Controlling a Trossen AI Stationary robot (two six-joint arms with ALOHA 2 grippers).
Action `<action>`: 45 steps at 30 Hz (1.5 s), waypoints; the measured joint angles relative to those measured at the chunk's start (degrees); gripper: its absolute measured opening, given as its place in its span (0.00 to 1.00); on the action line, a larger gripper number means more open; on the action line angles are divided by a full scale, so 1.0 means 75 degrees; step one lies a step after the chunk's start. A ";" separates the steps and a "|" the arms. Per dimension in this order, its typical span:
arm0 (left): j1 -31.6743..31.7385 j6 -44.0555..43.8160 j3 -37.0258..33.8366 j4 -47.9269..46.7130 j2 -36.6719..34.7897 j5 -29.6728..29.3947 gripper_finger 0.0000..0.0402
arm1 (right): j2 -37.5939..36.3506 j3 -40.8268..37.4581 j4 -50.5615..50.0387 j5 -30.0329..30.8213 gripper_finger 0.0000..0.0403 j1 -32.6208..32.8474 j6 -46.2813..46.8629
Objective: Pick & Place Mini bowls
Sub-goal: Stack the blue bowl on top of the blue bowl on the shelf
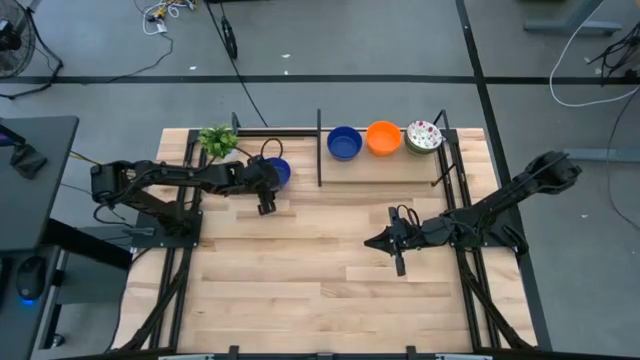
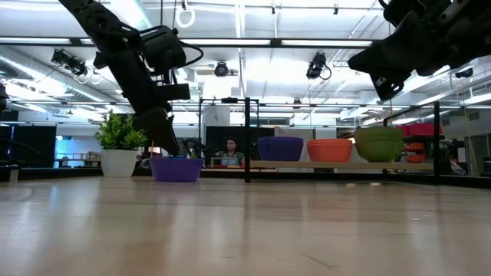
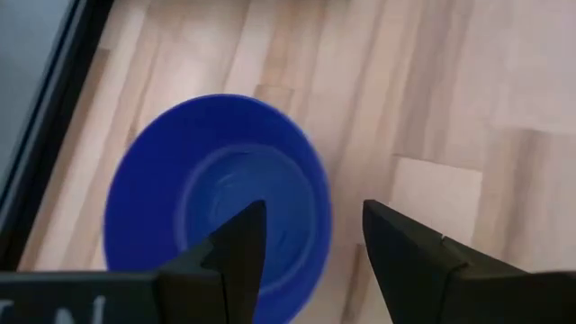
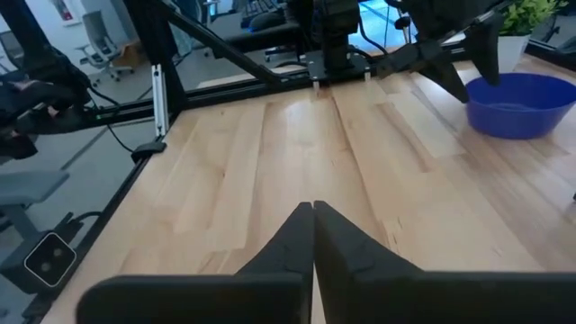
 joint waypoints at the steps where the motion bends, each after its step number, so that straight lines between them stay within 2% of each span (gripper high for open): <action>1: 0.0041 0.0063 0.0000 0.0001 0.0000 -0.0024 0.47 | 0.0000 0.0000 0.0000 0.0000 0.02 0.0000 0.0000; 6: 0.0233 0.0389 0.0000 0.0006 0.0019 0.0168 0.45 | 0.0000 0.0000 0.0001 -0.0002 0.02 0.0000 0.0000; 13: 0.0297 0.0399 0.0006 0.0006 0.0630 0.0429 0.38 | -0.0003 0.0000 0.0003 -0.0003 0.02 -0.0003 0.0000; 21: -0.0116 0.0377 0.0004 0.0186 0.1110 0.0463 0.21 | -0.0003 0.0000 -0.0012 -0.0004 0.02 -0.0003 0.0000; 26: -0.0898 -0.0066 0.0089 0.0008 0.1102 0.1373 0.04 | -0.0003 0.0000 -0.0036 -0.0006 0.02 -0.0003 -0.0003; 29: -0.1633 -0.0630 0.0320 -0.0032 0.1093 0.2170 0.03 | -0.0003 0.0000 -0.0038 -0.0006 0.02 -0.0003 -0.0006; 33: -0.2807 -0.1214 0.1003 0.0168 0.1118 0.3115 0.02 | -0.0003 0.0000 -0.0038 -0.0005 0.02 -0.0003 -0.0038; 37: -0.3676 -0.1175 0.2276 0.0406 0.1511 0.3285 0.02 | -0.0005 0.0000 -0.0041 -0.0006 0.02 -0.0003 -0.0085; 40: -0.3937 -0.0699 0.3472 0.0261 0.2088 0.3279 0.02 | -0.0010 0.0000 -0.0055 -0.0025 0.02 -0.0003 -0.0079; 45: -0.3681 0.0341 0.5883 -0.1256 0.3236 0.2931 0.01 | -0.0019 0.0002 -0.0247 -0.0640 0.02 0.0029 0.0405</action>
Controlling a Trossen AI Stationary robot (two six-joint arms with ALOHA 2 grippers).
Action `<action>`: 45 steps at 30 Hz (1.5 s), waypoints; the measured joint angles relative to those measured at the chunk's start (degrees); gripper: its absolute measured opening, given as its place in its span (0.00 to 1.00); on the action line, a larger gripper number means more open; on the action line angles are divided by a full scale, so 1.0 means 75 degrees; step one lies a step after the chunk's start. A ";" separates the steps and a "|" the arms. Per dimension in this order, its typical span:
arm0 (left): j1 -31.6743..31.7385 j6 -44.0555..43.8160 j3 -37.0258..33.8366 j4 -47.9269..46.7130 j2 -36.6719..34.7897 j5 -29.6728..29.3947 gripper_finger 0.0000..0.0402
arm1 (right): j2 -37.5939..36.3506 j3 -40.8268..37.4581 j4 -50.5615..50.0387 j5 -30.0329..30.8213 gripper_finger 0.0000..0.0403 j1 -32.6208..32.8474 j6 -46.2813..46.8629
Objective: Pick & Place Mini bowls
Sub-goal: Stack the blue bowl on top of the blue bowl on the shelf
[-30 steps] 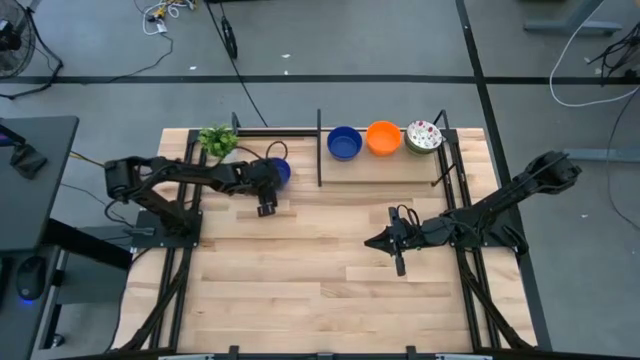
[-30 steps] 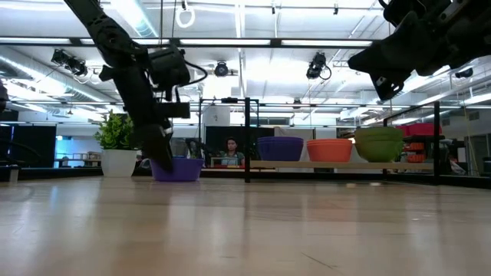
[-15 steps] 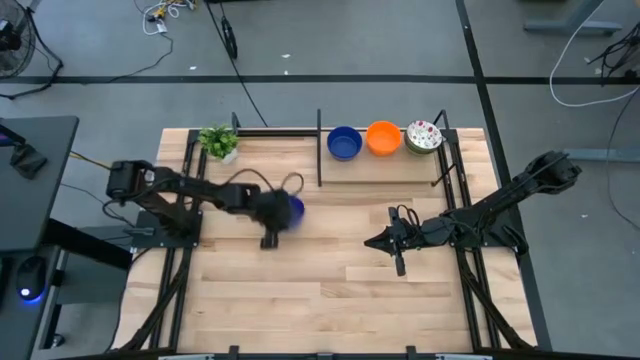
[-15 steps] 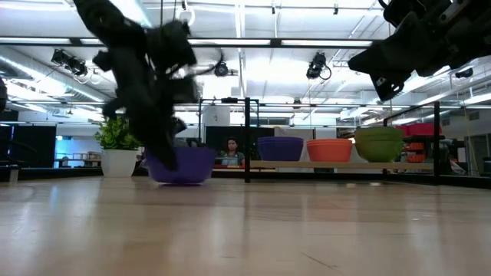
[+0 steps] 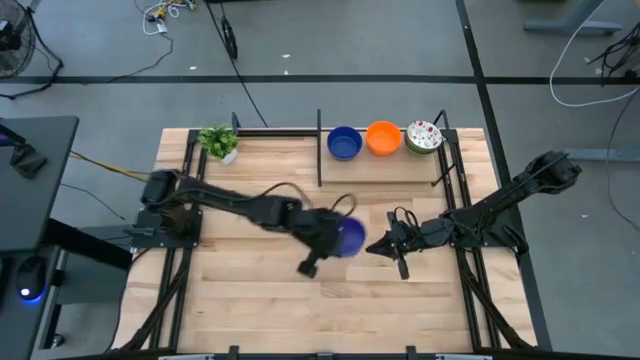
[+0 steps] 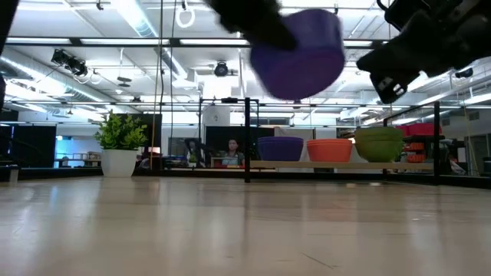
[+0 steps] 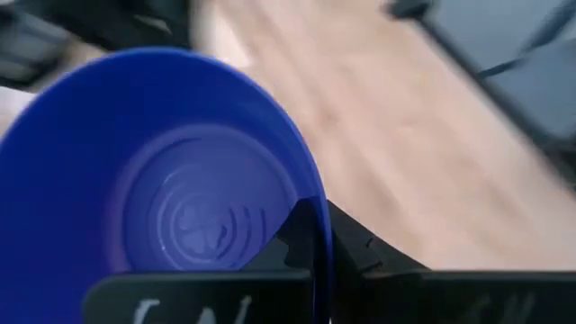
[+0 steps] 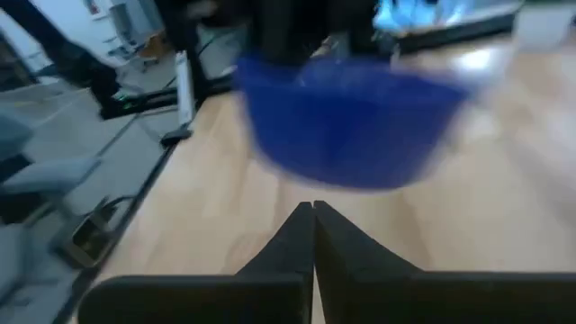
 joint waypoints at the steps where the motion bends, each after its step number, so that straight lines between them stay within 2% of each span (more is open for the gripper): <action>1: 0.0116 0.0189 0.0498 -0.0331 0.0240 -0.0135 0.01 | -0.0001 -0.0001 -0.0131 -0.0043 0.02 0.0055 0.0185; 7: 0.1121 0.1058 0.2779 -0.1712 0.1256 -0.0374 0.01 | -0.0007 -0.0002 -0.1259 -0.0048 0.02 0.0707 0.1227; 14: 0.2714 0.1331 0.3885 -0.1931 0.1885 -0.0574 0.02 | -0.0007 -0.0002 -0.1391 0.0493 0.02 0.1218 0.1411; 19: 0.3613 0.1476 0.3927 -0.1560 0.2196 -0.0465 0.02 | -0.0007 -0.0002 -0.1390 0.0640 0.02 0.1279 0.1405; 25: 0.4121 0.1576 0.3924 -0.1433 0.2549 -0.0370 0.02 | -0.0007 -0.0002 -0.1404 0.0765 0.02 0.1277 0.1310; 32: 0.4282 0.1737 0.3917 -0.1513 0.2773 -0.0845 0.03 | -0.0007 -0.0002 -0.1368 0.0780 0.02 0.1276 0.1198; 45: 0.4450 0.1730 0.3912 -0.1666 0.3009 -0.0912 0.04 | -0.0004 -0.0002 -0.1385 0.0780 0.02 0.1276 0.1198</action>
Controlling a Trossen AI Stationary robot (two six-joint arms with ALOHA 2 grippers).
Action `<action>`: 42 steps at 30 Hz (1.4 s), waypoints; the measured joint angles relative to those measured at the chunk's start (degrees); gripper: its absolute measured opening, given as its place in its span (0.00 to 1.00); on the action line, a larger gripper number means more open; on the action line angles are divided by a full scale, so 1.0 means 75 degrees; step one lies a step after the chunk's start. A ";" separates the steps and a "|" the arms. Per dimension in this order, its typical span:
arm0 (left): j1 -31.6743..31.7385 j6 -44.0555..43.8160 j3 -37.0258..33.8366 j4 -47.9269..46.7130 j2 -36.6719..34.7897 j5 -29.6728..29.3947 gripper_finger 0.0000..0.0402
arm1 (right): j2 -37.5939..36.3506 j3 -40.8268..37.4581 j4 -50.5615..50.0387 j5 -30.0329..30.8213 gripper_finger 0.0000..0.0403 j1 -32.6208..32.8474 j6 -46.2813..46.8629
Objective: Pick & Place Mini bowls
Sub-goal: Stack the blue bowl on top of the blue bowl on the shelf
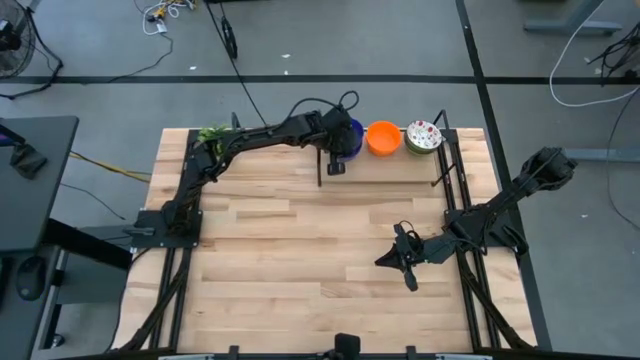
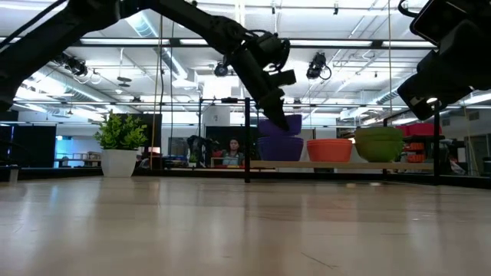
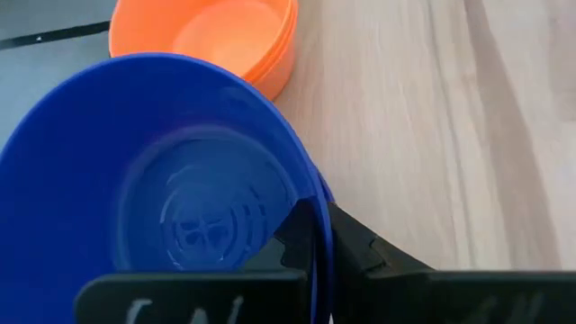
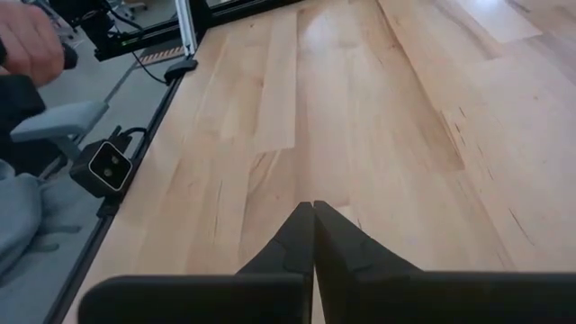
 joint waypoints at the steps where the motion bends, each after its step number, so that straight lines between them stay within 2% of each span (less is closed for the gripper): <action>1: 0.0004 0.0000 0.0000 0.0035 0.0043 -0.0002 0.04 | 0.0000 0.0000 0.0003 -0.0002 0.02 0.0000 0.0000; 7: 0.0007 0.0000 0.0000 0.0003 0.0103 -0.0323 0.04 | 0.0000 0.0000 -0.0006 0.0000 0.02 0.0000 -0.0021; 29: 0.0007 -0.0096 0.0000 -0.0091 0.0103 -0.0338 0.05 | 0.0003 0.0000 -0.0009 -0.0003 0.02 0.0000 -0.0032; 38: 0.0004 -0.0096 0.0000 -0.0088 0.0103 -0.0338 0.21 | 0.0003 0.0000 -0.0012 -0.0003 0.02 0.0000 -0.0032; 42: 0.0004 -0.0096 0.0000 -0.0057 0.0103 -0.0338 0.25 | 0.0000 0.0000 -0.0012 -0.0003 0.02 0.0000 -0.0032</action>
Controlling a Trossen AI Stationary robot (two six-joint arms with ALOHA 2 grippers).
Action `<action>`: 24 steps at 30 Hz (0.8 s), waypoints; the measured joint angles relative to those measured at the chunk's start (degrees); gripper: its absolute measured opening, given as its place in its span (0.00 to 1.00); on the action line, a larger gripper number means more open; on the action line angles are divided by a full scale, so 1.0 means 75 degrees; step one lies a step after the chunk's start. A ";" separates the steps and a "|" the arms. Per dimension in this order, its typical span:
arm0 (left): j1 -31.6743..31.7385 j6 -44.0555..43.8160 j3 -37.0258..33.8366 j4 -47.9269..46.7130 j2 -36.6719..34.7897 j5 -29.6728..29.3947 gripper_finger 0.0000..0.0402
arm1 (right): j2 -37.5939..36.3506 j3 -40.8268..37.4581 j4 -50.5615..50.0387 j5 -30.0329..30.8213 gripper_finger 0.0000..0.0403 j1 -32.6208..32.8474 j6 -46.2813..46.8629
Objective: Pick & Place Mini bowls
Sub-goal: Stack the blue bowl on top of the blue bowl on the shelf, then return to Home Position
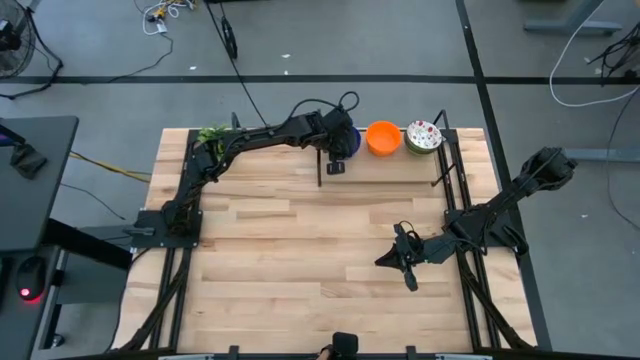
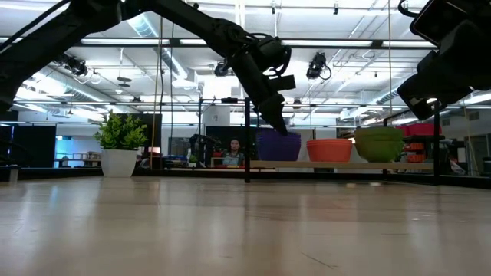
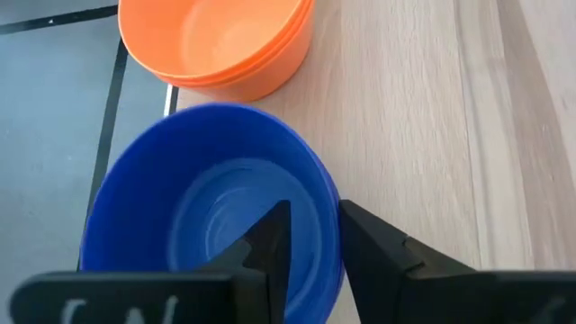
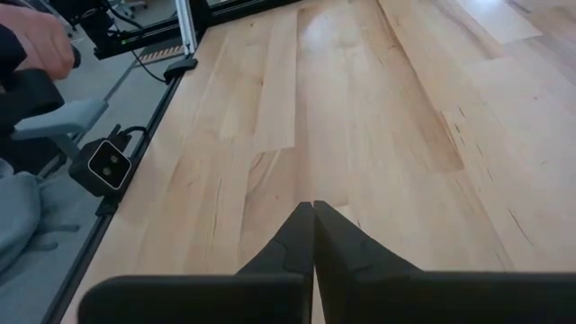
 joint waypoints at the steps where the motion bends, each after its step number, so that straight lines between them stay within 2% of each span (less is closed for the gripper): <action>1: 0.0000 0.0000 0.0000 0.0021 0.0000 0.0000 0.26 | 0.0000 0.0000 0.0000 0.0000 0.02 0.0000 0.0000; 7: 0.0001 0.0003 0.0000 0.0092 0.0000 0.0054 0.27 | 0.0002 0.0000 -0.0003 0.0000 0.02 0.0000 -0.0020; 12: -0.0027 -0.0078 0.0023 0.0202 -0.0064 0.0078 0.34 | 0.0002 0.0000 -0.0005 0.0000 0.02 0.0000 -0.0142; 17: -0.0188 -0.0405 0.0335 0.0181 -0.0504 0.0098 0.36 | 0.0002 0.0000 -0.0018 0.0000 0.02 -0.0003 -0.0242; 19: -0.0248 -0.0630 0.0381 0.0267 -0.0779 0.0560 0.33 | 0.0002 0.0003 -0.0054 0.0014 0.02 -0.0003 -0.0348; 22: -0.0222 -0.0950 0.0259 0.0587 -0.1242 0.2099 0.26 | 0.0002 0.0000 -0.0075 0.0295 0.02 -0.0003 -0.0429; 24: -0.0153 -0.1102 -0.0063 0.0672 -0.1669 0.2694 0.19 | 0.0004 0.0001 -0.0076 0.0382 0.02 -0.0003 -0.0391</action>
